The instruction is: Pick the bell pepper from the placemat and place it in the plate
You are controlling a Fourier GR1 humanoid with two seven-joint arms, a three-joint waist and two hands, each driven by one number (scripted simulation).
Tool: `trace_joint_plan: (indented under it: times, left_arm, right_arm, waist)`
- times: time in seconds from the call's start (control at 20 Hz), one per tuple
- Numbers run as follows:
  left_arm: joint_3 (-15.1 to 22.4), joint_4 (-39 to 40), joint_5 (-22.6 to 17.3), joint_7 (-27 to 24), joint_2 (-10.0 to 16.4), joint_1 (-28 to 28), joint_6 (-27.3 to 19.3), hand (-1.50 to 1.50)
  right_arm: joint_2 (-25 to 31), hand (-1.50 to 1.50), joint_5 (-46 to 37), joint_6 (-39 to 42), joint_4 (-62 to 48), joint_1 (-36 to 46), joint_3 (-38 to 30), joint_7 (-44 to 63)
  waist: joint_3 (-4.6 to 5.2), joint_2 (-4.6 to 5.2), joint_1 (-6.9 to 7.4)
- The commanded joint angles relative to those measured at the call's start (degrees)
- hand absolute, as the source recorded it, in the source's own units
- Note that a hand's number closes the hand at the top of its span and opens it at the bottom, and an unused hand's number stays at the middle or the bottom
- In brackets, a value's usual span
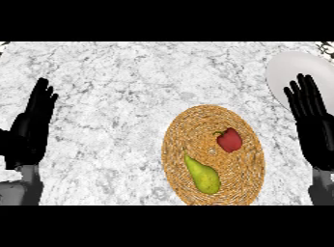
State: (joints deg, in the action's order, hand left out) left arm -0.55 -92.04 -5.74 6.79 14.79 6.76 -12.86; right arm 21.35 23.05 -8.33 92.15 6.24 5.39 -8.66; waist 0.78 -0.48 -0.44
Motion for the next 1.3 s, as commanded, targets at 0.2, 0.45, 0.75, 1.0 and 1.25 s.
trace_joint_plan:
  times: [0.2,0.45,0.75,1.0,1.25]
  left_arm:
    - [6.7,7.3,-1.2,4.5,-3.9,-5.8,4.5,0.00]
    - [11.1,9.8,-2.1,5.6,-8.4,-6.1,6.1,0.00]
    - [8.1,10.3,-3.8,3.2,-5.5,-8.3,9.4,0.00]
    - [8.0,6.9,-3.8,8.1,-5.2,-7.5,8.7,0.00]
    - [7.1,10.0,-3.5,6.1,-5.6,-6.3,8.3,0.00]
  right_arm:
    - [8.1,1.50,7.3,19.8,-1.5,17.8,-3.2,-3.2]
    - [8.2,-1.50,-6.7,14.2,-21.4,23.2,-5.3,-15.2]
    - [10.1,-1.50,-3.9,30.1,-38.9,26.4,-9.8,-33.8]
    - [13.4,-1.50,-14.4,32.4,-41.0,27.8,-4.1,-37.0]
    - [22.1,-1.50,-25.5,34.1,-35.1,28.5,4.6,-33.7]
  waist:
    - [-0.84,1.56,3.81]
    - [-0.91,1.83,3.81]
    - [-0.90,1.27,2.74]
    - [-0.84,0.76,1.80]
    - [-0.73,0.63,1.18]
